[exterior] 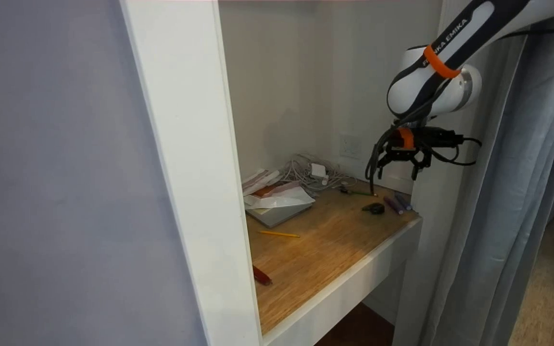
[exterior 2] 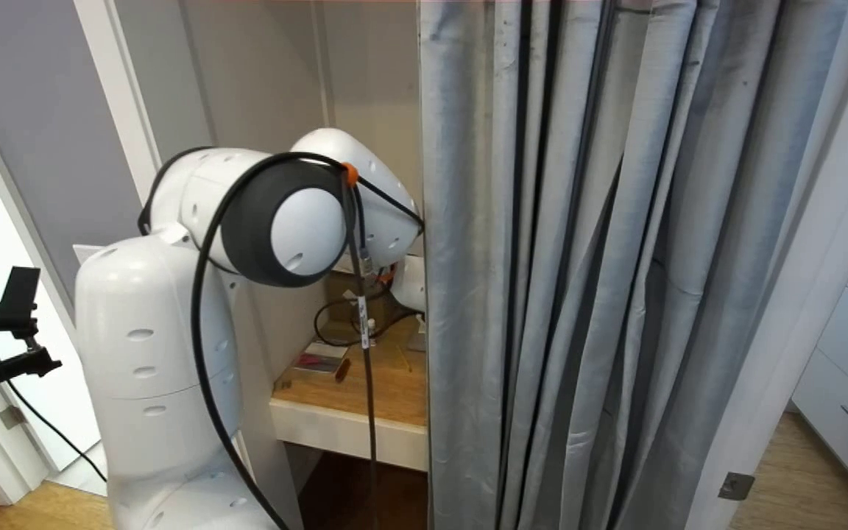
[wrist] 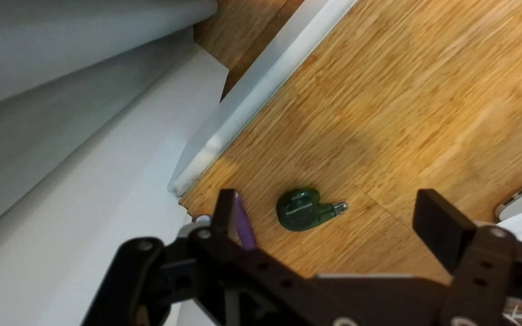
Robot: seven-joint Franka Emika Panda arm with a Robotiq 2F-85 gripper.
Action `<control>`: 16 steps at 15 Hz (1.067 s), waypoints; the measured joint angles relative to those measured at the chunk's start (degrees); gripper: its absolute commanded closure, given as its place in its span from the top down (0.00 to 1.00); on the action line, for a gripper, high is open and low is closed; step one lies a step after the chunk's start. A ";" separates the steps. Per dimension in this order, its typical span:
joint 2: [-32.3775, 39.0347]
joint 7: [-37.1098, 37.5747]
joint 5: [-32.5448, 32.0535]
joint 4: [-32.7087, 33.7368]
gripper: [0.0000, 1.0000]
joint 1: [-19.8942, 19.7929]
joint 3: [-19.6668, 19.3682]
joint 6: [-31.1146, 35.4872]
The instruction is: Pick up the purple marker and move it to the middle of the surface, pick up the blue marker and move it to the middle of the surface
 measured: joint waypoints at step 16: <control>18.73 -18.76 7.52 7.82 1.00 -3.44 -2.05 14.11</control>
